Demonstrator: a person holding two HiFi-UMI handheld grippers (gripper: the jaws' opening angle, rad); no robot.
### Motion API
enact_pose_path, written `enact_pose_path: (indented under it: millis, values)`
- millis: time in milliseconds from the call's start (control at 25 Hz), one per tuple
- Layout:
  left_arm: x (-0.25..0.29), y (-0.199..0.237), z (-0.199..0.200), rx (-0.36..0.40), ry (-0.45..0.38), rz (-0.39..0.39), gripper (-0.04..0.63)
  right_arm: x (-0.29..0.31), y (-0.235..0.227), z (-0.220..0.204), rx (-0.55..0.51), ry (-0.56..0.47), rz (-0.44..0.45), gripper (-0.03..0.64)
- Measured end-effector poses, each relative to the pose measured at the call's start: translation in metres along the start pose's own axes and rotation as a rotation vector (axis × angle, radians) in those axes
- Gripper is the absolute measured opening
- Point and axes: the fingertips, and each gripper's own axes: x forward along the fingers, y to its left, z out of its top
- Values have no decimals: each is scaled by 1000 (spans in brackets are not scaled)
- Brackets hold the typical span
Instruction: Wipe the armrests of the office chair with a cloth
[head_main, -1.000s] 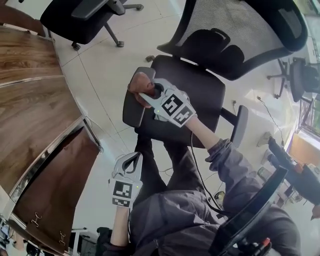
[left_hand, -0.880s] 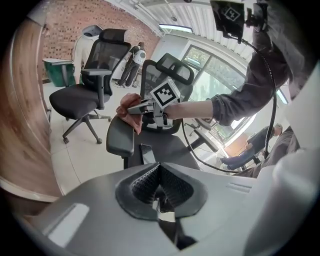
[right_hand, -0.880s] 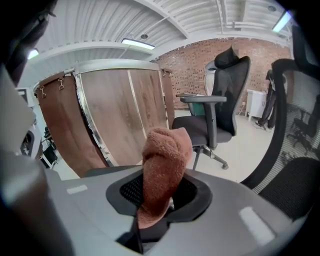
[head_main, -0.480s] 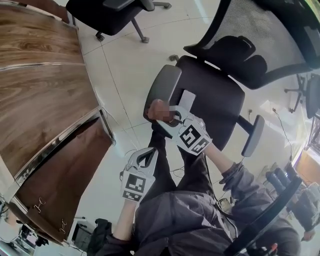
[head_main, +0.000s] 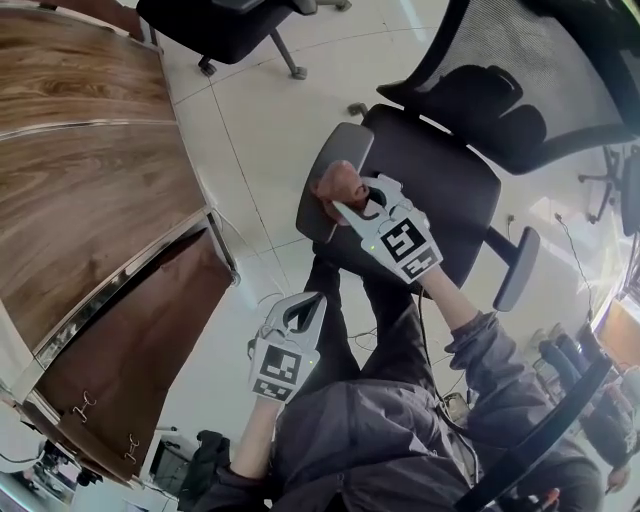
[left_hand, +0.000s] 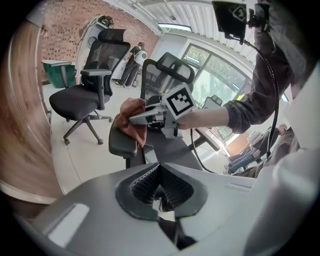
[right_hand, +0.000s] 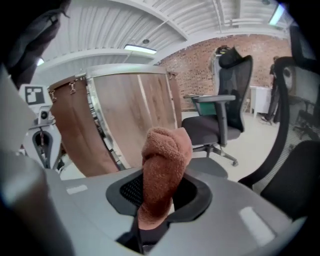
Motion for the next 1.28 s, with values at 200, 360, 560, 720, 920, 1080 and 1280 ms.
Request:
enact_pose_path:
  millis: [200,360,560,720,920,1080,1280]
  values:
    - [-3,1,-5,0,9,0,10,-13,-85,-2,183,-42,-208,97]
    - [-4,3,-8,-2,18,-4,11,-26,-72,-19,268,-48,-211,97]
    - [-2,4,-5,2,19,-14,10,-23,-23,-68,413,2,-163,97]
    - [-3,8,-3,7,22,-15,11,-8,-21,-93,551,-7,-159,97]
    - [-8,14,-9,8,44,-13,11,35,-45,-117,616,22,-142,97]
    - [-13,19,-13,9,60,-2,11,70,-61,-142,597,119,-157,97]
    - [-16,20,-17,11,69,0,11,90,-74,-169,631,215,-183,97]
